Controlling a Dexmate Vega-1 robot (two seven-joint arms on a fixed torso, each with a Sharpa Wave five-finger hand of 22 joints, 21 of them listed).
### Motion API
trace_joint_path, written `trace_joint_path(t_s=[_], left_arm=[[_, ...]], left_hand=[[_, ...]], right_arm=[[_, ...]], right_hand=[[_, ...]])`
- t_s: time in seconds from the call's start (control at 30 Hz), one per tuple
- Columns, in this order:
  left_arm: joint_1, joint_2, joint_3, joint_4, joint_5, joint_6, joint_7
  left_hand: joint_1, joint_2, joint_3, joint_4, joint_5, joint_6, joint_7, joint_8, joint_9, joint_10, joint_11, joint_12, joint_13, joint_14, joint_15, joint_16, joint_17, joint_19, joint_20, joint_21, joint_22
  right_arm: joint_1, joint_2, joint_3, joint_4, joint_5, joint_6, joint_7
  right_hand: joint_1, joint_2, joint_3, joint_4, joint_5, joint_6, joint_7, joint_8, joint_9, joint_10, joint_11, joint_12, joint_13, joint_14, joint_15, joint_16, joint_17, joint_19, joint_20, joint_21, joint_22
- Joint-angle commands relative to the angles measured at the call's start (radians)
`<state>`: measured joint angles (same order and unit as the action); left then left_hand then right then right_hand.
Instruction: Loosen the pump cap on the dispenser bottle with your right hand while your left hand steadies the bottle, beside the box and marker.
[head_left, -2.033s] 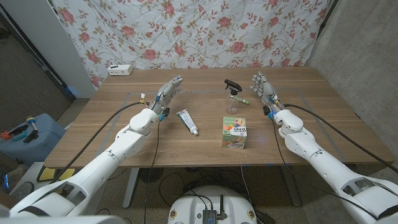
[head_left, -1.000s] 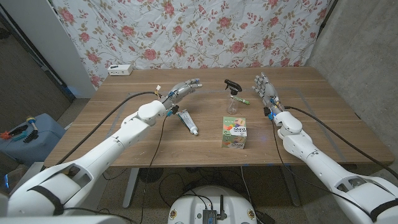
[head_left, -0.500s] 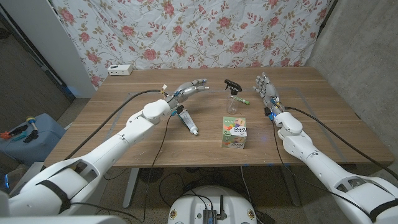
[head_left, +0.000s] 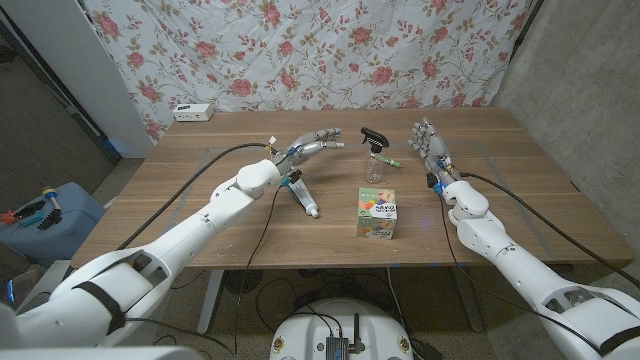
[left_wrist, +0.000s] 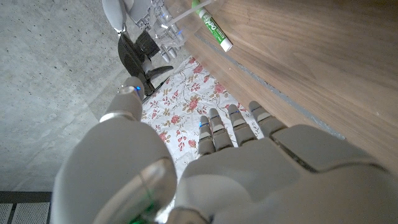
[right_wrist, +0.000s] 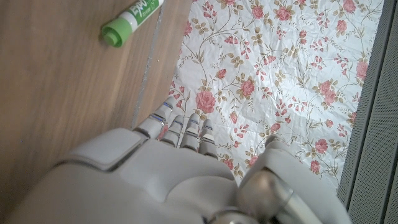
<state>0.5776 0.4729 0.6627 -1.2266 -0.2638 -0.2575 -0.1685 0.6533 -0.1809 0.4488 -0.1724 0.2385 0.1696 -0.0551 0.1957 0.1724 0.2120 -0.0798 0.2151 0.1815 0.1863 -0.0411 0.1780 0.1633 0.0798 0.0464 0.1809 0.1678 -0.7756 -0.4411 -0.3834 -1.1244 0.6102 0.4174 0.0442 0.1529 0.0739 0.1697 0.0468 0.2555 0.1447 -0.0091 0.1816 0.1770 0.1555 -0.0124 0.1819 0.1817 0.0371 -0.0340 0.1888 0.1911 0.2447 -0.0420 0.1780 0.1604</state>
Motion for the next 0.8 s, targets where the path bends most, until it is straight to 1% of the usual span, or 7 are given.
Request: trace_joint_path(t_s=[0.03, 0.13, 0.17, 0.2, 0.3, 0.57, 0.8], left_arm=[[-0.045, -0.038, 0.029, 0.086, 0.006, -0.05, -0.072], [-0.061, -0.041, 0.037, 0.102, -0.002, -0.051, -0.11], [-0.066, -0.043, 0.039, 0.107, -0.004, -0.052, -0.121], [-0.071, -0.042, 0.042, 0.109, -0.002, -0.05, -0.129], [-0.083, -0.045, 0.047, 0.121, 0.0, -0.051, -0.147], [-0.115, -0.054, 0.063, 0.16, 0.009, -0.057, -0.187], [-0.143, -0.075, 0.079, 0.211, 0.023, -0.08, -0.211]], left_hand=[[0.016, -0.008, -0.024, 0.004, 0.016, -0.018, 0.018, -0.011, 0.003, -0.005, 0.015, -0.008, 0.003, 0.004, -0.047, 0.002, 0.003, -0.013, 0.009, -0.003, 0.0], [0.021, -0.009, -0.036, 0.004, 0.021, -0.028, 0.023, -0.014, 0.003, -0.013, 0.018, -0.012, 0.003, -0.002, -0.041, -0.001, 0.003, -0.023, 0.008, -0.005, 0.0], [0.024, -0.01, -0.045, 0.005, 0.026, -0.035, 0.026, -0.016, 0.004, -0.019, 0.026, -0.015, 0.003, -0.008, -0.035, -0.003, 0.003, -0.029, 0.01, -0.005, 0.0], [0.024, -0.01, -0.047, 0.005, 0.026, -0.037, 0.028, -0.016, 0.004, -0.02, 0.027, -0.015, 0.003, -0.01, -0.033, -0.003, 0.003, -0.03, 0.011, -0.005, 0.0], [0.027, -0.011, -0.063, 0.007, 0.034, -0.049, 0.036, -0.018, 0.004, -0.031, 0.031, -0.019, 0.004, -0.019, -0.026, -0.005, 0.003, -0.044, 0.016, -0.006, 0.0], [0.032, -0.01, -0.097, 0.01, 0.051, -0.073, 0.043, -0.02, 0.004, -0.054, 0.039, -0.025, 0.004, -0.038, -0.018, -0.006, 0.003, -0.087, 0.02, -0.011, 0.001], [0.038, -0.008, -0.111, 0.01, 0.058, -0.085, 0.046, -0.021, 0.004, -0.062, 0.042, -0.026, 0.004, -0.046, -0.014, -0.006, 0.003, -0.102, 0.025, -0.01, 0.001]], right_arm=[[-0.006, -0.007, 0.003, -0.014, 0.004, -0.021, -0.008], [-0.004, -0.007, 0.002, -0.012, 0.002, -0.022, -0.008], [-0.004, -0.007, 0.001, -0.012, 0.001, -0.023, -0.01], [-0.004, -0.007, 0.001, -0.013, 0.001, -0.022, -0.011], [-0.006, -0.008, 0.002, -0.017, 0.0, -0.025, -0.015], [-0.014, -0.011, 0.002, -0.034, -0.004, -0.032, -0.032], [-0.018, -0.01, 0.003, -0.041, -0.008, -0.03, -0.041]], right_hand=[[0.002, -0.006, -0.003, 0.0, 0.005, -0.005, 0.0, 0.003, 0.002, -0.005, 0.001, 0.004, 0.001, -0.009, -0.016, 0.002, -0.001, -0.005, -0.062, 0.003, 0.004], [0.002, -0.006, -0.003, 0.0, 0.005, -0.006, 0.001, 0.002, 0.002, -0.005, 0.002, 0.004, 0.001, -0.009, -0.016, 0.002, -0.001, -0.006, -0.061, 0.003, 0.004], [0.002, -0.006, -0.003, 0.0, 0.005, -0.006, 0.001, 0.002, 0.002, -0.006, 0.002, 0.004, 0.001, -0.009, -0.016, 0.002, -0.001, -0.006, -0.062, 0.003, 0.004], [0.002, -0.006, -0.003, 0.0, 0.005, -0.007, 0.001, 0.002, 0.002, -0.005, 0.002, 0.004, 0.001, -0.009, -0.017, 0.002, -0.001, -0.006, -0.062, 0.003, 0.004], [0.001, -0.006, -0.004, 0.0, 0.006, -0.007, 0.002, 0.003, 0.002, -0.006, 0.0, 0.004, 0.001, -0.009, -0.016, 0.002, -0.001, -0.007, -0.061, 0.003, 0.004], [0.001, -0.006, -0.004, -0.001, 0.006, -0.008, 0.002, 0.003, 0.002, -0.007, 0.001, 0.004, 0.001, -0.01, -0.016, 0.002, -0.001, -0.008, -0.06, 0.003, 0.004], [0.001, -0.006, -0.004, -0.001, 0.007, -0.009, 0.0, 0.003, 0.002, -0.007, 0.0, 0.005, 0.001, -0.01, -0.015, 0.002, -0.001, -0.009, -0.06, 0.003, 0.004]])
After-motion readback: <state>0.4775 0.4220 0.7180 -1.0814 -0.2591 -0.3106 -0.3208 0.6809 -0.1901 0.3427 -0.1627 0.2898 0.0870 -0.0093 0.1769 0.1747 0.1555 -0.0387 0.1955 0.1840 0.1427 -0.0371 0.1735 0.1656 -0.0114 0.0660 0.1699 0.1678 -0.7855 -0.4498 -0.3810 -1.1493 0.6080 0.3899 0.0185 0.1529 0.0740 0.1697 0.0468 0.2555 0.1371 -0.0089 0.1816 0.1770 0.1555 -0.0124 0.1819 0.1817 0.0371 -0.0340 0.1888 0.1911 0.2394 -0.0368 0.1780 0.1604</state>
